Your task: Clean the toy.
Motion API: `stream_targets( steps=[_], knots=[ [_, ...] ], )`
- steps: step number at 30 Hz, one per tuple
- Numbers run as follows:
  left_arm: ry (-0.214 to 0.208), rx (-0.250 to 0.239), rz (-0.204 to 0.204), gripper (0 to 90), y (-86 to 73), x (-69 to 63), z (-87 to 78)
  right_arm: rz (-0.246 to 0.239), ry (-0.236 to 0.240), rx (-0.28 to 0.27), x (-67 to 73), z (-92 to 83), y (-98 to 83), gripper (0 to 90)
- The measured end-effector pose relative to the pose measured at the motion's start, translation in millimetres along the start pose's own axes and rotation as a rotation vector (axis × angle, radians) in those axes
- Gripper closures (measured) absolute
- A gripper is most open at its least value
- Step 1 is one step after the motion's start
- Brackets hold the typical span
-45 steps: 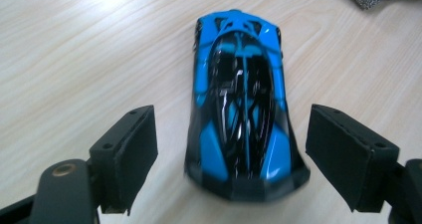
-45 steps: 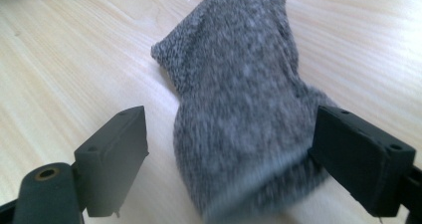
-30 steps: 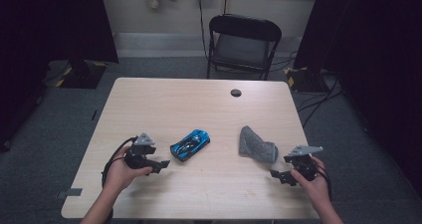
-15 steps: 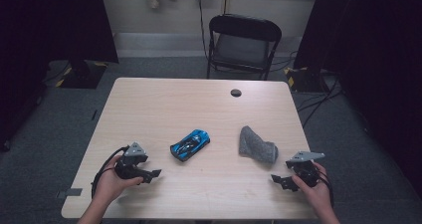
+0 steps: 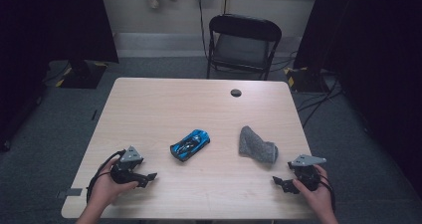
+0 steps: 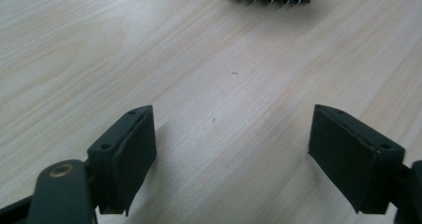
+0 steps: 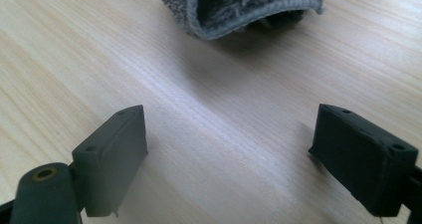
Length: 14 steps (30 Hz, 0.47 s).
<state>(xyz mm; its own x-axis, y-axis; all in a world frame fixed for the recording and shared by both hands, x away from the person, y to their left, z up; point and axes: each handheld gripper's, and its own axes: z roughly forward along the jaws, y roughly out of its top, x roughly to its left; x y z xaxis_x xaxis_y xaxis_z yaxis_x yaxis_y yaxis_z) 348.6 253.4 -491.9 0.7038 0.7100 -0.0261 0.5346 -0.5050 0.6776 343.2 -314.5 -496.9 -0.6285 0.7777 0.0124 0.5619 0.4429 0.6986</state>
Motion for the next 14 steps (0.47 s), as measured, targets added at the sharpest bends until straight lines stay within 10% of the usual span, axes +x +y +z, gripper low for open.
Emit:
stream_targets(
  steps=[14],
  knots=[
    [-0.011,-0.059,0.037,13.1,-9.5,5.2,1.0,-0.003,-0.004,-0.045,-1.6,0.4,-5.6,13.0]
  ],
)
